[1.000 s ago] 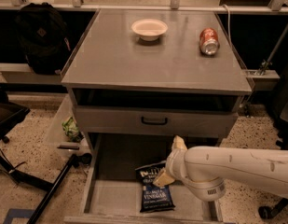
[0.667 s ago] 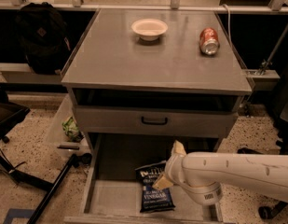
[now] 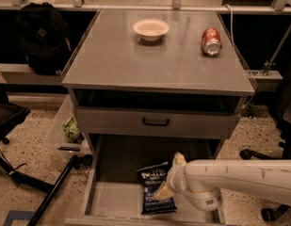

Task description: Pick blue chip bag from middle drawer and place on counter

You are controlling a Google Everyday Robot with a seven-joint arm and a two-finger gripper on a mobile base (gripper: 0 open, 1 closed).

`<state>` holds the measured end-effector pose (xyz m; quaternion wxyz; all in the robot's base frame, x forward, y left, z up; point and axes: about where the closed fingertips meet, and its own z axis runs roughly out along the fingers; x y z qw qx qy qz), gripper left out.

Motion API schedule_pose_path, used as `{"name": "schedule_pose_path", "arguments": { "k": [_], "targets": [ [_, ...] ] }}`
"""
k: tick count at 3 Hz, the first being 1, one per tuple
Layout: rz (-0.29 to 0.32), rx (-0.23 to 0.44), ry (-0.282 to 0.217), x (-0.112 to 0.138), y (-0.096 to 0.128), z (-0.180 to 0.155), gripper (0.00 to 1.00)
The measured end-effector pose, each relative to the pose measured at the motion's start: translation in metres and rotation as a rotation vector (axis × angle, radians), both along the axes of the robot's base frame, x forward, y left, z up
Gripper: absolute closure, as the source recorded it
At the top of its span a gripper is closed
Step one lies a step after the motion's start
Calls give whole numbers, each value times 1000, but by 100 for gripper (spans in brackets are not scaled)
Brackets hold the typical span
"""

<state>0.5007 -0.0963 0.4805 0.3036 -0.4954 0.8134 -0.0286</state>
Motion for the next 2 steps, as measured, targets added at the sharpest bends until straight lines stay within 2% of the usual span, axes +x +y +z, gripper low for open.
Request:
{"name": "schedule_pose_path", "arguments": {
  "k": [1, 2],
  "targets": [
    [3, 24, 75, -19, 7, -39, 0],
    [24, 73, 104, -19, 7, -58, 0]
  ]
}}
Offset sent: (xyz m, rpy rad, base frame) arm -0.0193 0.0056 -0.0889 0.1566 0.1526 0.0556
